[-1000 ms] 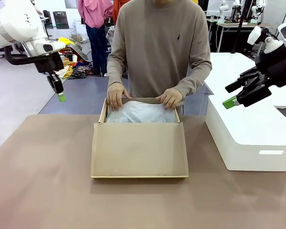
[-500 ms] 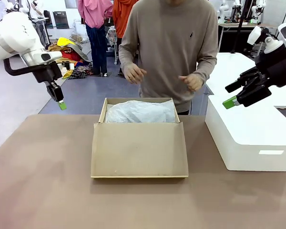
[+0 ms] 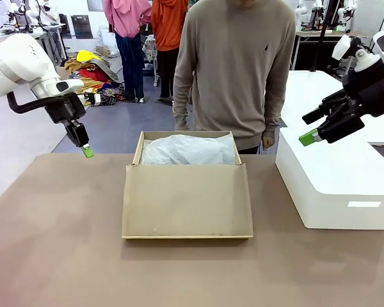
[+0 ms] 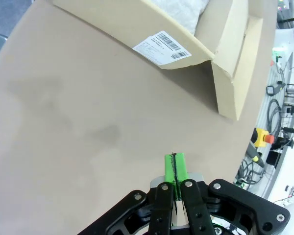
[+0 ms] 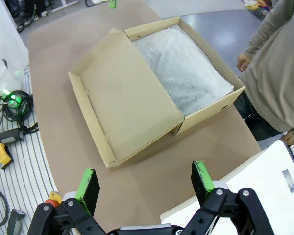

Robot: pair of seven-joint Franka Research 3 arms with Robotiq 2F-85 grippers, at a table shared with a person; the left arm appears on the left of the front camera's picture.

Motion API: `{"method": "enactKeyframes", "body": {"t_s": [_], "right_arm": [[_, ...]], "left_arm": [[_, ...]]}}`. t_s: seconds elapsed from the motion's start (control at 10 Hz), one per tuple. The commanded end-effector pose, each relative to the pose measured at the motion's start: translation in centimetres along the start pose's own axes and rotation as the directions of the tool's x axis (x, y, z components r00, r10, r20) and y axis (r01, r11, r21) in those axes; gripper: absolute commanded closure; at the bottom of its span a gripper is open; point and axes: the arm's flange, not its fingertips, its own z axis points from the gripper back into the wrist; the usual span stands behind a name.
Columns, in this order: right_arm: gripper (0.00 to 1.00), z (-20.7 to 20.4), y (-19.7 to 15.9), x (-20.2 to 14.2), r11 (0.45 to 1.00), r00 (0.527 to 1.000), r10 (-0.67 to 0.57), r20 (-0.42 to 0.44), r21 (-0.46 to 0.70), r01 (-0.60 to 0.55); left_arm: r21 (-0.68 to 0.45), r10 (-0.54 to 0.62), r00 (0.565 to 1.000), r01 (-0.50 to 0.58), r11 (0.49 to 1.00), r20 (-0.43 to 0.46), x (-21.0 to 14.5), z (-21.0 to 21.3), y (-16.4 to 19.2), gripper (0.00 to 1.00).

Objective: Pack the shoes into the box.
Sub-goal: Close the Shoes Box.

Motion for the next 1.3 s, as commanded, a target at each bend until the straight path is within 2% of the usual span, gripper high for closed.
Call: {"method": "enactKeyframes", "body": {"t_s": [0.0, 0.1, 0.7, 1.2], "right_arm": [[0.00, -0.1, -0.2, 0.1, 1.000, 1.000, 0.003, 0.028, 0.014, -0.004], [0.00, -0.1, -0.2, 0.1, 1.000, 1.000, 0.003, 0.028, 0.014, -0.004], [0.00, -0.1, -0.2, 0.1, 1.000, 1.000, 0.003, 0.028, 0.014, -0.004], [0.00, -0.1, -0.2, 0.1, 1.000, 1.000, 0.003, 0.028, 0.014, -0.004]], "left_arm": [[0.004, 0.043, 0.999, -0.043, 0.999, 0.001, -0.2, -0.8, -0.9, 1.00], [0.000, 0.000, 1.000, 0.000, 1.000, 0.000, 0.0, 0.0, 0.0, 1.00], [0.000, 0.000, 1.000, 0.000, 1.000, 0.000, 0.0, 0.0, 0.0, 1.00], [0.020, -0.032, 0.999, 0.031, 0.999, 0.040, -0.3, -3.2, -0.7, 1.00]]}}
